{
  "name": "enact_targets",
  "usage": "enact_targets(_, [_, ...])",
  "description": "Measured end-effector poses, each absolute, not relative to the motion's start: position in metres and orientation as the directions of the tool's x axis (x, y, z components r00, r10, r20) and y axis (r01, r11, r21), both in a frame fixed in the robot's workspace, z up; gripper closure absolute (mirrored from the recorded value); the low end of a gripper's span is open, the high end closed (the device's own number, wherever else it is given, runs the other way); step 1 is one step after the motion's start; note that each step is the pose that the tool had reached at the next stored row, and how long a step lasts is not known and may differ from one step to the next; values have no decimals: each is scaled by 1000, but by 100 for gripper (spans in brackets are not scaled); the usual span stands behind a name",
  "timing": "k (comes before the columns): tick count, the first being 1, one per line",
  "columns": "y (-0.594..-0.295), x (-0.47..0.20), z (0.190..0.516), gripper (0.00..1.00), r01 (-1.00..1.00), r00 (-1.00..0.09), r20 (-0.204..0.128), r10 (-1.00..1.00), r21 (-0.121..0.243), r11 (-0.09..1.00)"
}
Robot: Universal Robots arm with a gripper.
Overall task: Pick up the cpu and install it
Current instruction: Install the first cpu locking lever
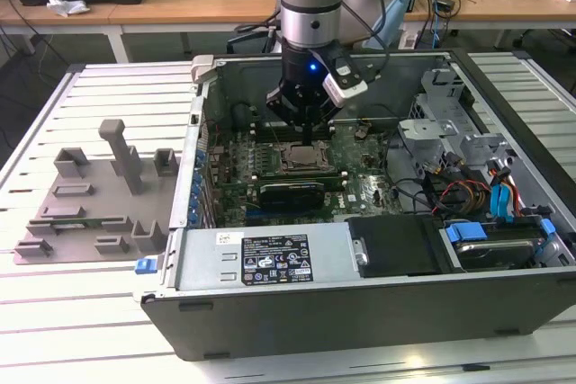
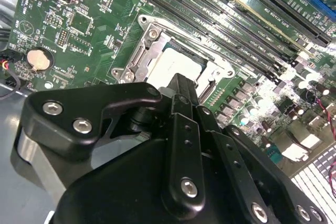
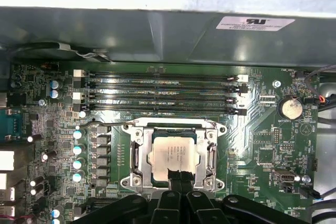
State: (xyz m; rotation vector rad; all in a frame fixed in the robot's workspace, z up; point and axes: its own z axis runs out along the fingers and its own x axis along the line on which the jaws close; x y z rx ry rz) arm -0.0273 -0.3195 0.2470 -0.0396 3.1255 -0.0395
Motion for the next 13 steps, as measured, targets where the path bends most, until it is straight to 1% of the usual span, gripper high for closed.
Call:
enact_targets(7, [-320, -27, 252, 89, -25, -1000, -15, -26, -25, 999])
enact_targets(13, [-320, -45, 252, 89, -25, -1000, -15, -26, -25, 999])
